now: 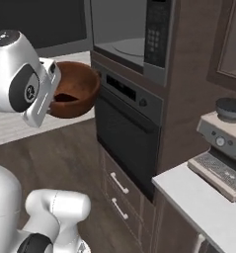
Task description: Pick the avocado from the sink and place it in the bowl. Then pick the bowl and place it in the microwave. Then close the microwave door and press the start button.
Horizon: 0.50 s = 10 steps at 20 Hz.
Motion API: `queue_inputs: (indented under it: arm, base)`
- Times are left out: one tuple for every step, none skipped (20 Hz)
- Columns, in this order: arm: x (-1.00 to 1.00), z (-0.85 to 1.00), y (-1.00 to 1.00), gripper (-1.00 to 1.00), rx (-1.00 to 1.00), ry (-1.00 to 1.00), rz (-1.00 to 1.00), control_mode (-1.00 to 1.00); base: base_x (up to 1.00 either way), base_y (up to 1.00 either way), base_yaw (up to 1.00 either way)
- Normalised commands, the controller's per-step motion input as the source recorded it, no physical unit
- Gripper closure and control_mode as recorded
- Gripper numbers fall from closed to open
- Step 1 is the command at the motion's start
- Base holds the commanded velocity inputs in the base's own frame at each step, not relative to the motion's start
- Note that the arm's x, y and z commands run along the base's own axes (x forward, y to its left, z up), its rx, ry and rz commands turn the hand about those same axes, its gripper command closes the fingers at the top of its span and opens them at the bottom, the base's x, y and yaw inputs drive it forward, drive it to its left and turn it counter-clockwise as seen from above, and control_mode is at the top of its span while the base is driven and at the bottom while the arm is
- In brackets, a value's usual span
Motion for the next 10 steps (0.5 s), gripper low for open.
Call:
queue_inputs:
  arm:
    - [0.0,0.0,0.0,1.0,0.0,0.0,0.0,1.0]
    - [0.0,0.0,0.0,1.0,0.0,0.0,0.0,1.0]
    - [0.0,0.0,0.0,1.0,0.0,0.0,0.0,1.0]
    - [0.0,0.0,0.0,1.0,0.0,0.0,0.0,1.0]
    - [0.0,0.0,0.0,1.0,0.0,0.0,0.0,1.0]
    - [0.0,0.0,0.0,1.0,0.0,0.0,0.0,1.0]
    - [0.0,0.0,0.0,1.0,0.0,0.0,0.0,1.0]
    - [0.0,0.0,0.0,1.0,0.0,0.0,0.0,1.0]
    - [0.0,0.0,0.0,1.0,0.0,0.0,0.0,1.0]
    - [0.0,0.0,0.0,1.0,0.0,0.0,0.0,1.0]
  base:
    - [0.99,0.44,-0.18]
    - [1.0,0.47,-0.18]
    - [0.85,0.36,-0.18]
    - [0.71,0.16,-0.19]
    - [0.65,0.09,-0.2]
    - [0.67,0.09,-0.19]
    - [0.64,0.03,-0.19]
    - [0.5,0.0,-0.18]
    - [0.54,0.0,-0.17]
    - [0.69,0.0,-0.16]
